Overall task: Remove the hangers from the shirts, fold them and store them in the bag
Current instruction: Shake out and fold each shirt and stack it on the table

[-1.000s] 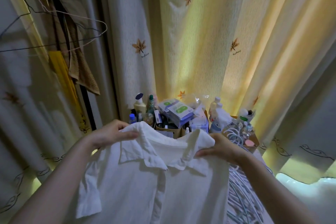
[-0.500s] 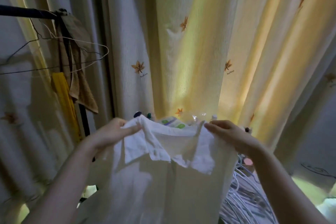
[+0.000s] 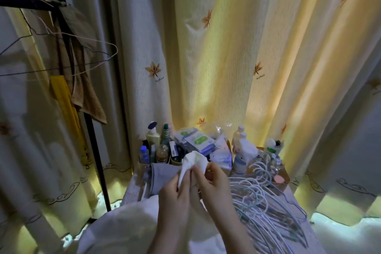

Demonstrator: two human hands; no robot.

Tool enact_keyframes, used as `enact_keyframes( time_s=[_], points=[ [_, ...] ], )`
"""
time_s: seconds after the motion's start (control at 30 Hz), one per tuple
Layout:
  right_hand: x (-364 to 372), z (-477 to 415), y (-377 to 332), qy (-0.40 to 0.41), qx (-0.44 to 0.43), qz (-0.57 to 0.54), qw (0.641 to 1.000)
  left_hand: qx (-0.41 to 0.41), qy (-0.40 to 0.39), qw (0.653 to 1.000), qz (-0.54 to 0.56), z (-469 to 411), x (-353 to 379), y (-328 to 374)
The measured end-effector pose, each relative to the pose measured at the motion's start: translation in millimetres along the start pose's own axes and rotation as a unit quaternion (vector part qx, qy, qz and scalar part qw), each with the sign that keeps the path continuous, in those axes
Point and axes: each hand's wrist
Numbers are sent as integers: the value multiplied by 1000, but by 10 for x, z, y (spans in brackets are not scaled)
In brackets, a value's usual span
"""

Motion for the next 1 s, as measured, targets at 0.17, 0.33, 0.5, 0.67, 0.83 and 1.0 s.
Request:
enact_keyframes(
  time_s=[0.17, 0.33, 0.5, 0.67, 0.83, 1.0],
  points=[
    [-25, 93, -21, -37, 42, -64, 996, 5, -40, 998, -41, 71, -119, -82],
    [-15, 127, 0, -59, 39, -70, 995, 13, -75, 996, -50, 163, -164, -55],
    [-145, 134, -23, -140, 47, -87, 985, -5, -137, 990, -16, 121, -261, -56],
    [-303, 153, -20, -108, -89, 92, 986, 19, -187, 982, -28, 85, -336, -124],
    [-460, 96, -131, -129, -214, 227, 941, 31, -273, 961, -11, 61, -475, -90],
    [-378, -157, -576, -208, -204, 188, 938, 98, -266, 959, 22, -287, -603, 376]
  ],
)
Point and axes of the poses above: each hand's wrist, its own z-axis away from the middle knuckle, its own x-axis out of the palm, y = z × x, and after that the axes turned 1 degree about y, right-handed
